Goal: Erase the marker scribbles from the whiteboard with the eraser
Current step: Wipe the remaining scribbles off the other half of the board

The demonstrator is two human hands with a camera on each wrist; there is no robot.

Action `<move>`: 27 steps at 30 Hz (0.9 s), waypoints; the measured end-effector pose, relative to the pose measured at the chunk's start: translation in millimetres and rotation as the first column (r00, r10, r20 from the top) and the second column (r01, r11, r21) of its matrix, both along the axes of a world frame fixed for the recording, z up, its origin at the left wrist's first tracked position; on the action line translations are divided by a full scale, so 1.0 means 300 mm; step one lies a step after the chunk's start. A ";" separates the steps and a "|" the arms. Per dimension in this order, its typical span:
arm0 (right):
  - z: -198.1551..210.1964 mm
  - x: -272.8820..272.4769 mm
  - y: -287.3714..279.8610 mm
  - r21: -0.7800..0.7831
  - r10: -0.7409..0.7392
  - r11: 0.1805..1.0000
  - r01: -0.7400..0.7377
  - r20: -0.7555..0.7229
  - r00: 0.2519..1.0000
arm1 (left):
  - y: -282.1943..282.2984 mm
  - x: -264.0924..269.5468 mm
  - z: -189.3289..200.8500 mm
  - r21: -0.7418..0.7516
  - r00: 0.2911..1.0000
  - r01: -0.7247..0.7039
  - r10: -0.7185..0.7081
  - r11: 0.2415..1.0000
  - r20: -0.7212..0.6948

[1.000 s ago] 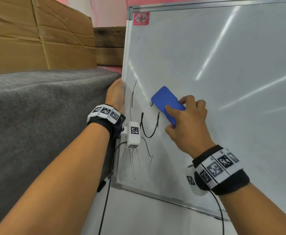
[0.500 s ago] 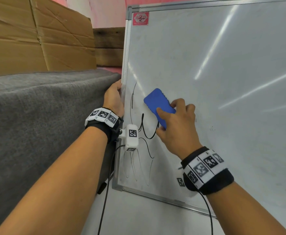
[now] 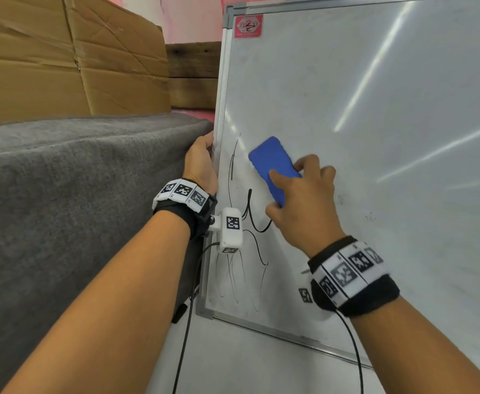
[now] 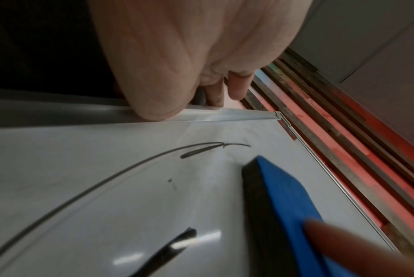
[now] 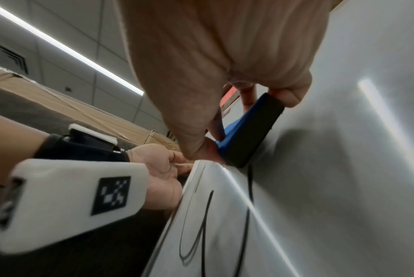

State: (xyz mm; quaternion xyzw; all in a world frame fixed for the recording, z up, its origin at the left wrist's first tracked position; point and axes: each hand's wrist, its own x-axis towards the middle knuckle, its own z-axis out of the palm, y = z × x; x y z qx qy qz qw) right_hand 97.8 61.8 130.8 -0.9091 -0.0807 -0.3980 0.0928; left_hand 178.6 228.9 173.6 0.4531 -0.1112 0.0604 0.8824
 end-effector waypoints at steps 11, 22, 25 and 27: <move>0.123 0.050 0.111 -0.186 -0.043 0.982 0.019 -0.125 0.991 | 0.016 0.027 -0.014 -0.061 0.999 -0.045 0.046 0.997 0.005; 0.127 0.077 0.109 -0.212 0.034 0.975 -0.069 -0.164 0.986 | 0.035 0.010 -0.014 -0.091 0.999 0.038 -0.037 0.995 0.012; 0.078 0.056 0.085 -0.278 0.035 0.956 -0.094 -0.211 0.977 | 0.048 0.016 -0.019 -0.117 0.998 0.058 -0.059 0.991 -0.002; 0.040 0.031 0.058 -0.319 0.021 0.942 -0.103 -0.251 0.968 | 0.053 0.019 -0.023 -0.106 0.998 0.060 -0.061 0.993 -0.012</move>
